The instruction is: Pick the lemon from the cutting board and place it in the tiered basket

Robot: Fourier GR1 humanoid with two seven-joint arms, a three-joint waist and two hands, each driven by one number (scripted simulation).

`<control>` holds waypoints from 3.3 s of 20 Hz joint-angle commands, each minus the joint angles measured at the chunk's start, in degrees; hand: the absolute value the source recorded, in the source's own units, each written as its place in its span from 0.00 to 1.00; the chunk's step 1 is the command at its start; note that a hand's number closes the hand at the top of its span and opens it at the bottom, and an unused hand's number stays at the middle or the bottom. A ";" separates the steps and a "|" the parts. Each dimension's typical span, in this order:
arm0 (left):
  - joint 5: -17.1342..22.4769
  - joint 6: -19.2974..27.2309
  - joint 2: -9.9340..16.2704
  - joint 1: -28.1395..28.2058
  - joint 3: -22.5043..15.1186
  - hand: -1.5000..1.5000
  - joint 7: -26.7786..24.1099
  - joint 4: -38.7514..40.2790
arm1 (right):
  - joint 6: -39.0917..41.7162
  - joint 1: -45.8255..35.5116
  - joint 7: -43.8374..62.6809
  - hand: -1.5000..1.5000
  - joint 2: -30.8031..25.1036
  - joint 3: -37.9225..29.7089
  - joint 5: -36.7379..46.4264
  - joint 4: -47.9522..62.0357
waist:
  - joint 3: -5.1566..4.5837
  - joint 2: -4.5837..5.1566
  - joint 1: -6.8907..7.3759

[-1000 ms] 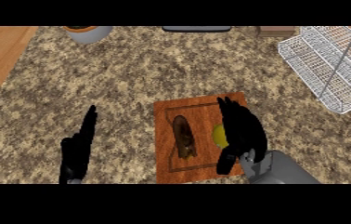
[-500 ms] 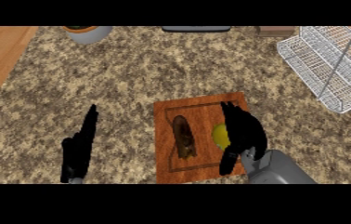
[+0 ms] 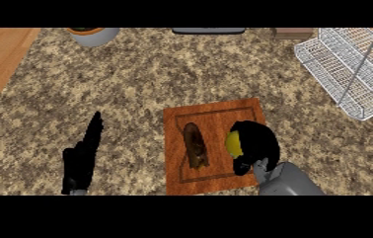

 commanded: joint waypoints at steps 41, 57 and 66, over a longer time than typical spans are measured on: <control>-1.93 -2.10 -0.39 -0.20 2.73 0.50 4.38 -0.76 | 0.14 2.22 11.27 1.00 -34.49 -61.10 -1.71 -29.37 | -0.32 0.28 -0.02; -3.12 -3.42 -1.87 2.91 1.55 0.50 2.18 -1.46 | -8.82 -19.11 -4.10 1.00 -35.69 -54.19 4.69 9.22 | -0.26 0.56 1.37; -3.02 -4.67 -1.38 0.32 2.86 0.50 4.12 -1.38 | -13.96 -29.90 -15.34 1.00 -34.04 -50.49 8.86 32.95 | -0.24 0.84 1.97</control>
